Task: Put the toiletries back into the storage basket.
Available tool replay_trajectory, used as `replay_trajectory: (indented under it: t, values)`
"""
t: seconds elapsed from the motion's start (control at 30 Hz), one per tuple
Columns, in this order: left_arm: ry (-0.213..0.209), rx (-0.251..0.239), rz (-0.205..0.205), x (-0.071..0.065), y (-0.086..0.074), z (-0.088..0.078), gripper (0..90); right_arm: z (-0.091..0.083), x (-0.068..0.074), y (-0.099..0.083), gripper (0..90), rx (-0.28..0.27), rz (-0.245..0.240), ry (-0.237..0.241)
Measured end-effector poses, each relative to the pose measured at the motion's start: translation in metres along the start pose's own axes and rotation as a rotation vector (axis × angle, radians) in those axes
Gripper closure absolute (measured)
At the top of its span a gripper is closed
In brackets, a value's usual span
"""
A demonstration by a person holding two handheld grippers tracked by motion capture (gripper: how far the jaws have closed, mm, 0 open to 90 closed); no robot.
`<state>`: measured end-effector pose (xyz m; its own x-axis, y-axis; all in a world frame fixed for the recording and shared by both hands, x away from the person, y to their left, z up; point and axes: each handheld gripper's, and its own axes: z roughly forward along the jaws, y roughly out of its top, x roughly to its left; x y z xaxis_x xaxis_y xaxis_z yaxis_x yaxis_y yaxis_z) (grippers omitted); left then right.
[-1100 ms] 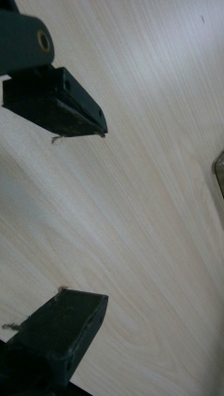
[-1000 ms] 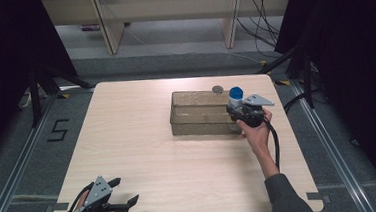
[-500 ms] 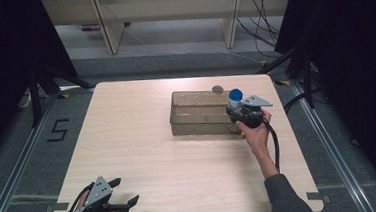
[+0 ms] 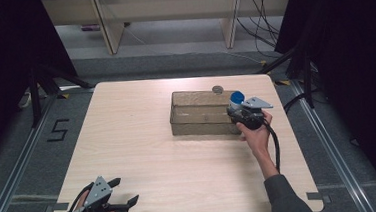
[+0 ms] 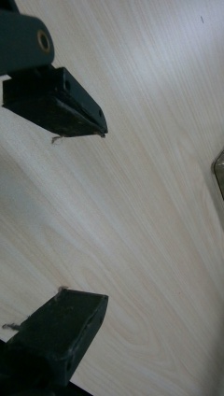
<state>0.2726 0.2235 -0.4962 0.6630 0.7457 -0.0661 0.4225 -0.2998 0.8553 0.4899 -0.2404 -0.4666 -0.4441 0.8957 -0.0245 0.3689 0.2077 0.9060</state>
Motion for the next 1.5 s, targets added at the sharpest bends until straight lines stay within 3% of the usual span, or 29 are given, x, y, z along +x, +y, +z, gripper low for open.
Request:
replay_trajectory:
  t: [0.1, 0.37, 0.4, 0.43, 0.53, 0.57, 0.67, 0.77, 0.87, 0.93, 1.0, 1.07, 1.2, 1.27, 1.3, 1.37, 1.5]
  values:
    - [0.004, 0.012, 0.008, 0.000, 0.000, -0.001, 14.9, -0.001, 0.002, -0.001, 51.3, 0.001, 0.049, 0.003]
    - [0.003, 0.009, 0.005, 0.000, 0.000, 0.000, 15.0, -0.009, -0.002, 0.003, 35.8, -0.038, 0.060, 0.001]
    - [-0.001, 0.001, 0.001, -0.001, 0.000, 0.000, 14.9, -0.010, -0.002, 0.004, 33.8, -0.039, 0.065, 0.009]
    - [0.000, 0.001, 0.001, 0.000, 0.000, 0.000, 14.9, -0.013, 0.000, 0.004, 31.0, -0.030, 0.101, -0.002]
    - [0.004, 0.009, 0.006, 0.000, 0.000, 0.000, 14.9, -0.014, -0.002, 0.004, 28.5, -0.041, 0.087, -0.004]
    - [0.003, 0.010, 0.007, 0.000, 0.000, 0.000, 14.9, -0.016, -0.003, 0.005, 27.9, -0.039, 0.072, -0.019]
    - [0.005, 0.008, 0.006, 0.000, 0.000, -0.001, 14.9, -0.020, -0.001, 0.007, 25.8, -0.054, 0.116, -0.014]
    - [0.008, 0.013, 0.007, 0.000, 0.000, -0.001, 14.9, -0.023, -0.001, 0.007, 24.3, -0.044, 0.099, -0.003]
    - [0.003, 0.005, 0.006, 0.000, 0.000, 0.000, 14.9, -0.027, 0.003, 0.007, 22.6, -0.049, 0.128, -0.010]
    - [0.009, 0.014, 0.007, 0.000, 0.000, -0.001, 14.9, -0.030, 0.003, 0.007, 22.0, -0.051, 0.096, -0.007]
    - [0.005, 0.005, 0.005, 0.001, 0.000, -0.001, 14.9, -0.034, 0.004, 0.007, 20.7, -0.050, 0.093, -0.015]
    - [0.012, 0.009, 0.004, 0.000, 0.000, -0.002, 14.9, -0.037, 0.004, 0.007, 20.5, -0.065, 0.117, 0.000]
    - [0.006, 0.004, 0.007, 0.001, 0.000, -0.001, 14.9, -0.048, 0.005, 0.005, 20.0, -0.062, 0.144, -0.014]
    - [0.009, 0.002, -0.001, 0.000, 0.000, -0.001, 14.9, -0.051, 0.003, 0.003, 19.9, -0.075, 0.126, -0.016]
    - [0.005, 0.005, 0.003, 0.001, -0.001, -0.001, 14.9, -0.053, 0.005, 0.003, 19.9, -0.074, 0.161, -0.014]
    - [0.014, 0.013, 0.004, 0.001, 0.000, -0.002, 14.9, -0.057, 0.003, 0.001, 19.9, -0.076, 0.124, -0.019]
    - [0.012, 0.018, 0.010, 0.002, 0.000, -0.002, 14.9, -0.062, 0.007, -0.001, 19.5, -0.059, 0.148, -0.008]
